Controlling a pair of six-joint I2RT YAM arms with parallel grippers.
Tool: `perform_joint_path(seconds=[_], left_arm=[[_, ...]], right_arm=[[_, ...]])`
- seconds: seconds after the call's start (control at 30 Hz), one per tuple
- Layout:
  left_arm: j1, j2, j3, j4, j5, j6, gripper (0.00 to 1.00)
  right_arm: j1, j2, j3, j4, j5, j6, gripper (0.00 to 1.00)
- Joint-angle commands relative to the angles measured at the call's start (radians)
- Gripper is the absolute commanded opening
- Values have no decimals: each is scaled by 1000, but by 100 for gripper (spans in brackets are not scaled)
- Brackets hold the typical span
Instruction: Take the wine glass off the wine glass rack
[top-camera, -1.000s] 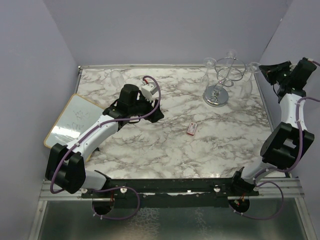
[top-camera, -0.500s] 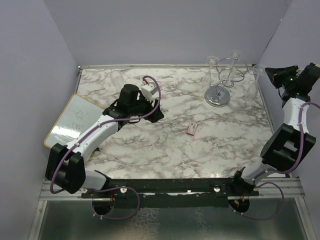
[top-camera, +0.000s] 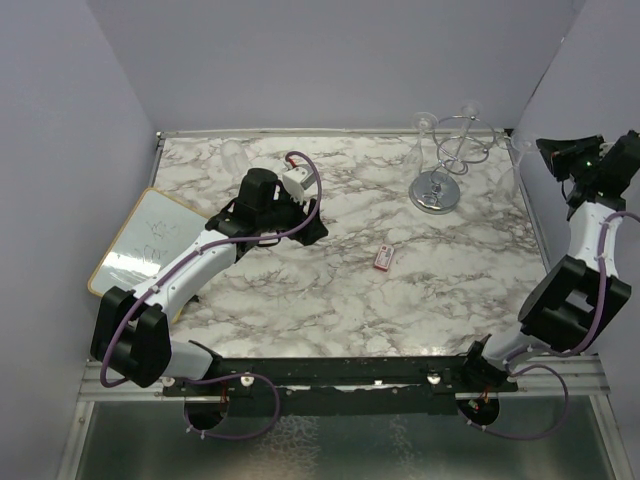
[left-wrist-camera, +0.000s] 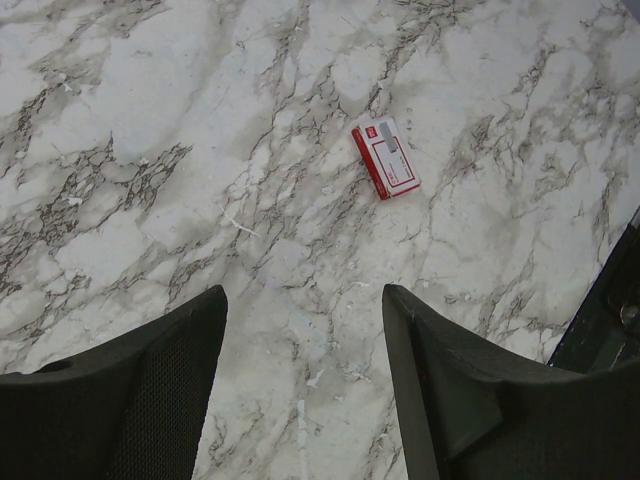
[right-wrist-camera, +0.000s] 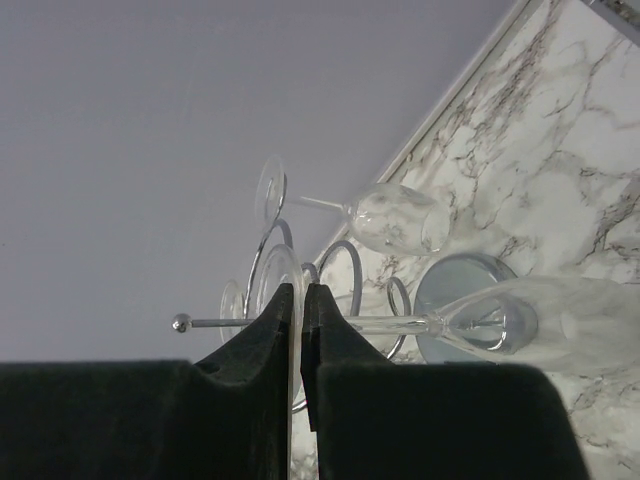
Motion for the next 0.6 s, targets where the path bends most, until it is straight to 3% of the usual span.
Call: perform_joint_path(seconds=[0.0,0.27,0.57], left_arm=[[-8,-24,9,11,-5,0,65],[-8,-35,8,16,-14,-16,66],[-7,-53,5,8,-32,-31,66]], right_arm=[[-32,-125,-45,-19,73,-38,1],[-16,-299,-189,-43,-5,-53,1],[196,-439,-285,-110,-88,-90,1]])
